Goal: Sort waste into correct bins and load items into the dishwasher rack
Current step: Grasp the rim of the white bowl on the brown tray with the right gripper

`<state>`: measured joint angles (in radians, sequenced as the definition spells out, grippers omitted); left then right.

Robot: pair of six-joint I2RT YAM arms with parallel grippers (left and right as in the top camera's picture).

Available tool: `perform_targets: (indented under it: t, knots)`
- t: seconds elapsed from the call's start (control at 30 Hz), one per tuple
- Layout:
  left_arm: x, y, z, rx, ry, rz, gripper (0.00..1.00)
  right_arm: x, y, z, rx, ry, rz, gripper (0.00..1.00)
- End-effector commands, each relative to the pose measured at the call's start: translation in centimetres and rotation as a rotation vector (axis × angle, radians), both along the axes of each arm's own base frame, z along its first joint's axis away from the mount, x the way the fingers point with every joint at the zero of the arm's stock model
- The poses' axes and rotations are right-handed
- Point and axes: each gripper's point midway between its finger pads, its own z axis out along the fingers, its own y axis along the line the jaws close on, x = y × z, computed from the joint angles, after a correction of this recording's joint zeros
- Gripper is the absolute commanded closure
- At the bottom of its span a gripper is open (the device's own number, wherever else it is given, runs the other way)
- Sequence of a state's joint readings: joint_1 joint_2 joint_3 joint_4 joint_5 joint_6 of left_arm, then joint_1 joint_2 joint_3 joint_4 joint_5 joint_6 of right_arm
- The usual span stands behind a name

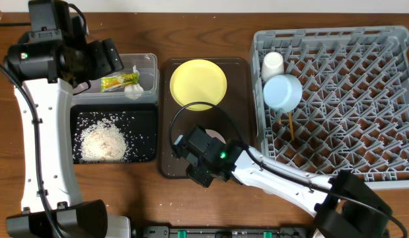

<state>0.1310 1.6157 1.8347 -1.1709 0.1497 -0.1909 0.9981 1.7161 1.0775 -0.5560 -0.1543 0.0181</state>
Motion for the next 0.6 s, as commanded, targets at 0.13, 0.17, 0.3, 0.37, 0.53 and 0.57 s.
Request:
perform_targets:
  t: [0.13,0.17,0.3,0.37,0.53,0.57]
  knots:
    - [0.0,0.38,0.46,0.006,-0.01,0.021,0.07,-0.06,0.05,-1.18,-0.023,0.024,-0.008,0.69]
    - [0.01,0.37,0.46,0.005,-0.01,0.021,0.07,-0.06,0.03,-1.2,-0.023,0.024,-0.009,0.7]
    - [0.0,0.37,0.46,0.005,-0.01,0.021,0.07,0.11,-0.08,-1.24,-0.026,0.022,-0.014,0.72]
    - [0.0,0.37,0.46,0.005,-0.01,0.021,0.07,0.14,-0.11,-1.38,-0.029,0.024,-0.015,0.73]
    - [0.0,0.37,0.46,0.005,-0.01,0.021,0.07,0.18,-0.1,-1.59,-0.031,0.026,-0.016,0.85]
    - [0.0,0.38,0.46,0.006,-0.01,0.021,0.07,0.19,-0.11,-1.59,-0.031,0.026,-0.017,0.88]
